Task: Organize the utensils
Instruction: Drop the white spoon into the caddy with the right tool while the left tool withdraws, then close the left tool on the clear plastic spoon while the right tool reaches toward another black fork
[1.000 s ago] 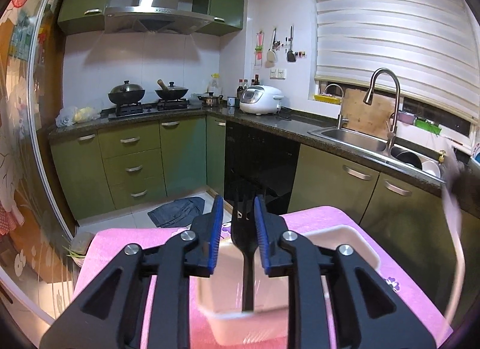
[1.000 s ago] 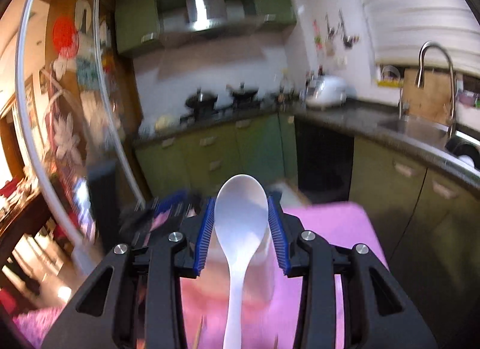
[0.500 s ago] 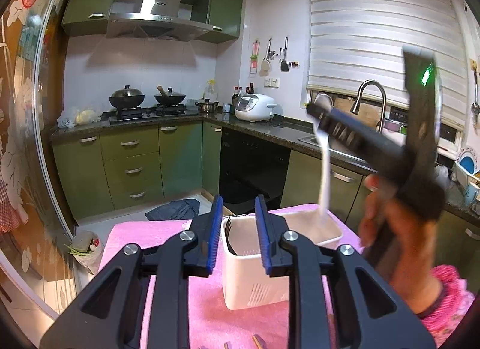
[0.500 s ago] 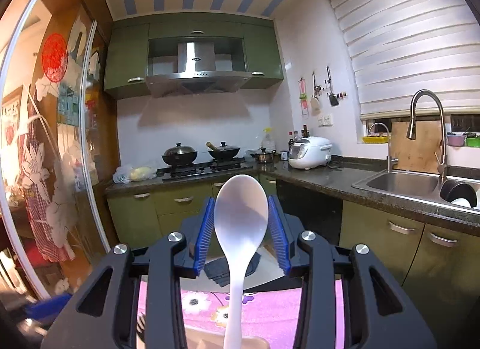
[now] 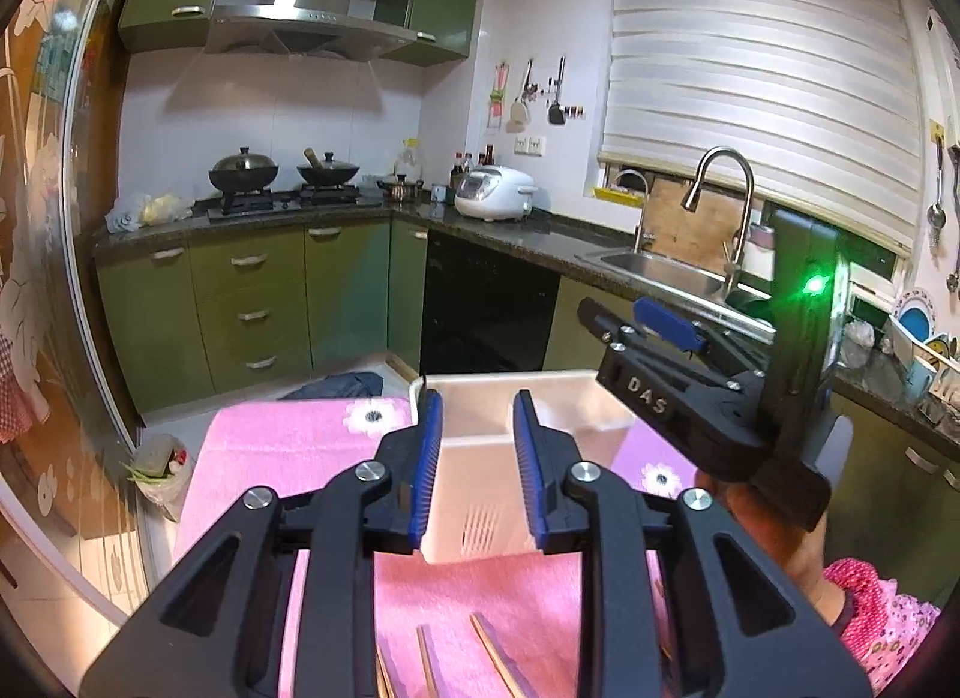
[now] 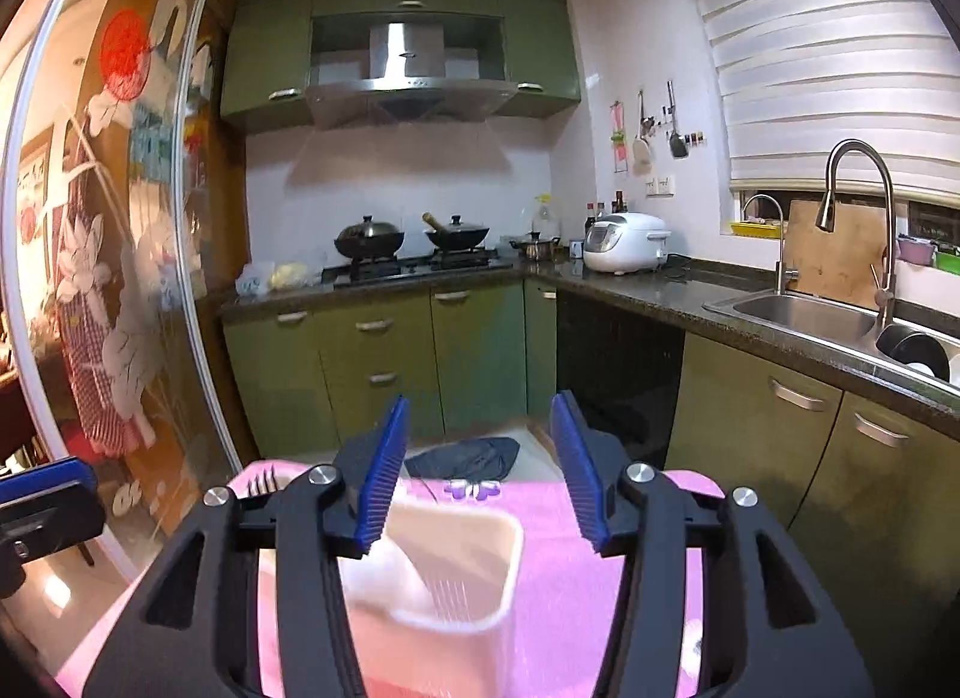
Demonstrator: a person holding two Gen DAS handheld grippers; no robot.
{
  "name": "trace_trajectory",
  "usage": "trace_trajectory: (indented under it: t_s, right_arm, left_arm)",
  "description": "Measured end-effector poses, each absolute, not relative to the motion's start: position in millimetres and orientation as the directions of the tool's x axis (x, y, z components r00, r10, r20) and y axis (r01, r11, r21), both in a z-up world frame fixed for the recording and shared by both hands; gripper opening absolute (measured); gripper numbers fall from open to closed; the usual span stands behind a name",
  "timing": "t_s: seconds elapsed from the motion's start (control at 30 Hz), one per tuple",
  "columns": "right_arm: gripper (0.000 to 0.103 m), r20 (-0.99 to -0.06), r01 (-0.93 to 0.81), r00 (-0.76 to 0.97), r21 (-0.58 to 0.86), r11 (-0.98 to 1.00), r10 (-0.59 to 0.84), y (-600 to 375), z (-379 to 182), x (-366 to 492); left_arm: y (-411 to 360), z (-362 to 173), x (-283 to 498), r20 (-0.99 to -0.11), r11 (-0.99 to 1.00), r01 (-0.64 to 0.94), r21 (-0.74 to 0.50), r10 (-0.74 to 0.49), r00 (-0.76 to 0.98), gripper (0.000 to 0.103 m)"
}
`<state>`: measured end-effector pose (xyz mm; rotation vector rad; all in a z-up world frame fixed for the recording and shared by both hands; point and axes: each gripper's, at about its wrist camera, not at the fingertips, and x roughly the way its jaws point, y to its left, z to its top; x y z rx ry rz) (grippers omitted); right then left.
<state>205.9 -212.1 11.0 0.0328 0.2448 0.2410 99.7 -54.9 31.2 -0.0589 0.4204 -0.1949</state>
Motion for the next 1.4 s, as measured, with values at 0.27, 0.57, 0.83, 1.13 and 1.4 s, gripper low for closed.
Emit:
trace_trajectory:
  t_s: [0.27,0.57,0.83,1.13,1.4]
  right_arm:
    - [0.050,-0.407,-0.236,0.876,0.104,0.966,0.258,-248,8,143]
    - [0.048,-0.763,-0.334,0.578,0.103,0.937,0.290,-259,-110,81]
    - [0.048,-0.741,-0.305,0.592,0.158,0.939,0.317,-268,-124,55]
    - [0.048,-0.735,-0.315,0.591,0.171,0.934,0.334,-264,-109,65]
    - [0.048,-0.731,-0.322,0.589,0.180,0.929,0.346,-264,-107,65]
  left_arm:
    - [-58,-11,87,-0.567,0.983,0.139,-0.118,-0.182,0.803,0.024]
    - [-41,-63,71,-0.733,0.989,0.066,-0.131,-0.142,0.665,0.037]
    - [-39,-99,58,-0.805,0.992,0.037,-0.118,-0.118,0.581,0.037]
    - [-45,-111,64,-0.819,0.994,0.051,-0.092,-0.105,0.564,0.034]
    - [-48,-124,76,-0.849,0.996,0.046,-0.079,-0.091,0.520,0.033]
